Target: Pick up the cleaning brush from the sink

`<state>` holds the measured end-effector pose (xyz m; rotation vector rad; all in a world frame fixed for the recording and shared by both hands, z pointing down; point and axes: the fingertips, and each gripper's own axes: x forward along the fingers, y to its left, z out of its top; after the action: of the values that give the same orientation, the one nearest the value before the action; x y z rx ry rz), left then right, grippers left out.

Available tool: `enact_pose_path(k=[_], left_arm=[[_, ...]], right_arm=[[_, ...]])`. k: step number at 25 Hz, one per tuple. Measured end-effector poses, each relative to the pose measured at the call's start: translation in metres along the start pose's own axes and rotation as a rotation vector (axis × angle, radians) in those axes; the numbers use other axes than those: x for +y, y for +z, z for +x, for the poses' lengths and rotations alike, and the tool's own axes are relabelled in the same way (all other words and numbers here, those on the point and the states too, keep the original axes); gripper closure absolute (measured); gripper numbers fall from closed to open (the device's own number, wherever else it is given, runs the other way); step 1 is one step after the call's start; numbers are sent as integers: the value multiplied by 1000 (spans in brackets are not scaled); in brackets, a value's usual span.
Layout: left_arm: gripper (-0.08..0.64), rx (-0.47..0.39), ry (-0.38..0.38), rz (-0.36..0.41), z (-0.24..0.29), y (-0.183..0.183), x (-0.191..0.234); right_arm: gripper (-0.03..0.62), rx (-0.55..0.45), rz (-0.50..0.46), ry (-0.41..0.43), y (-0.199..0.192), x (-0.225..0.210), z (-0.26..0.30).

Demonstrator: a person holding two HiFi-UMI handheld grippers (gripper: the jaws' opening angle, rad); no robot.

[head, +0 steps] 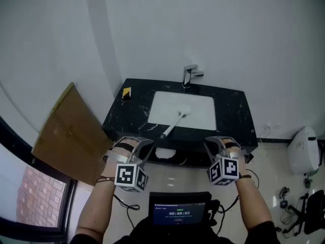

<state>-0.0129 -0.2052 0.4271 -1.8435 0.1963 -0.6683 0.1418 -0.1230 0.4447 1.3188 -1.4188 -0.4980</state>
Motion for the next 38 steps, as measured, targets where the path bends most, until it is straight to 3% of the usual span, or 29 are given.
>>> enact_pose_path(k=[4,5,6,9,15,18,21,22,28,31,32,38], left_arm=[[543,-5,-6,4,4,-27,6],[543,-8,-5,-1,6,-36,10],[543,-9,-6,-3,8,-44,13],[543,8,-10,0,19,-65,20],[533,59,-25,-16,79,-89,25],[531,128,-26,-62,114,-98,35],[531,229,-28,-95,136,-108,45],[531,267,-24,-111,140,-114,48],[531,449,-3,-221,146,-142,52],[531,482,-5,-266,145,-143,40],[529,495,-7,-271,145,-143,34],[529,609,-22,-322,150,-156,-25]], right_arm=[[578,5,-6,50,8,-5,20],[522,0,-5,67,13,-7,28],[506,-9,-6,81,17,-9,36],[506,-37,-27,122,21,-19,62],[506,-98,-136,221,-6,-44,134],[506,-178,-188,285,-21,-57,174],[486,-256,-254,406,-35,-60,206],[441,-280,-281,453,-39,-59,215],[436,-419,-403,654,-43,-55,278],[430,-451,-437,759,-44,-33,297],[392,-459,-460,784,-46,-24,303],[385,-489,-604,837,-66,26,351]])
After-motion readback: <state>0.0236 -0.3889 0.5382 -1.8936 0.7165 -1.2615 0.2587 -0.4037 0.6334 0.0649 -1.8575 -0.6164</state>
